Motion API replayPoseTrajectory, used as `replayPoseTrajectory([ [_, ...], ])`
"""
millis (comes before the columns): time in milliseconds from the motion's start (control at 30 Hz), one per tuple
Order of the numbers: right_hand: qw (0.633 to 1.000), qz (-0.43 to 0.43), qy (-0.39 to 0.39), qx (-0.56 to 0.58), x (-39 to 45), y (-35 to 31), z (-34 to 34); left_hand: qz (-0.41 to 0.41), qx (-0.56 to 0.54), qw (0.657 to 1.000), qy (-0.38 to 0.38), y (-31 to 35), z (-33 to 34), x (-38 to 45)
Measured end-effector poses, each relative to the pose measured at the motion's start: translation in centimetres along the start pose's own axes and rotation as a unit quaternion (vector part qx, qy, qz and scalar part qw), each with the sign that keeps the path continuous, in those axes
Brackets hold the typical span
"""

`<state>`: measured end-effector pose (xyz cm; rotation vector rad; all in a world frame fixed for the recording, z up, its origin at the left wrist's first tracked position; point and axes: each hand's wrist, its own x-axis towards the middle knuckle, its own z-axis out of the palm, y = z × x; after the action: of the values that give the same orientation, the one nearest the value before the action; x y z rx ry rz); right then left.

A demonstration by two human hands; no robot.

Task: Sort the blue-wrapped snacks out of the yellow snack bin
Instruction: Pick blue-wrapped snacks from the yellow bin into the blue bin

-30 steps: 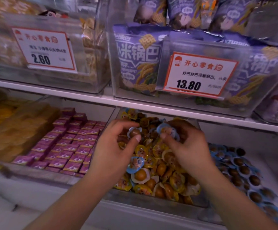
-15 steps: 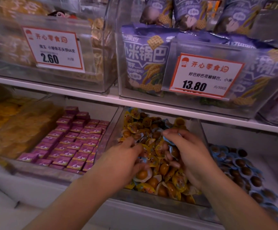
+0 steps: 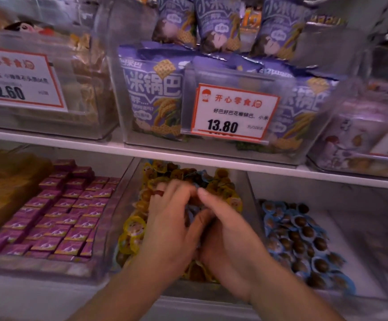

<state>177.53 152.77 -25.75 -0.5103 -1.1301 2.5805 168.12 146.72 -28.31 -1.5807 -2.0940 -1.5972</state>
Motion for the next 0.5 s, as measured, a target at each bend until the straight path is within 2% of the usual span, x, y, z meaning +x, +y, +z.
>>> replayPoseTrajectory([
  [67, 0.999, -0.013, 0.045, -0.021, -0.6, -0.2, -0.4, 0.037, 0.019, 0.999, -0.03, 0.1, 0.5, 0.1],
  [267, 0.966, -0.138, 0.108, -0.188, -2.4, -2.6, -3.2, 0.059, -0.082, 0.986, -0.133, 0.3, 1.6, -0.7],
  [333, 0.956, -0.169, 0.126, -0.206, -3.0, -4.0, -4.5, 0.06, -0.102, 0.981, -0.153, 0.4, 1.9, -1.0],
  [433, 0.944, -0.179, 0.194, -0.195, -3.4, -6.5, -7.9, 0.07, -0.056, 0.986, -0.138, 0.1, 2.3, -0.8],
  [500, 0.914, -0.185, 0.279, -0.231, -3.2, -7.9, -11.1, 0.07, -0.004, 0.991, -0.117, -0.6, 2.4, -0.3],
])
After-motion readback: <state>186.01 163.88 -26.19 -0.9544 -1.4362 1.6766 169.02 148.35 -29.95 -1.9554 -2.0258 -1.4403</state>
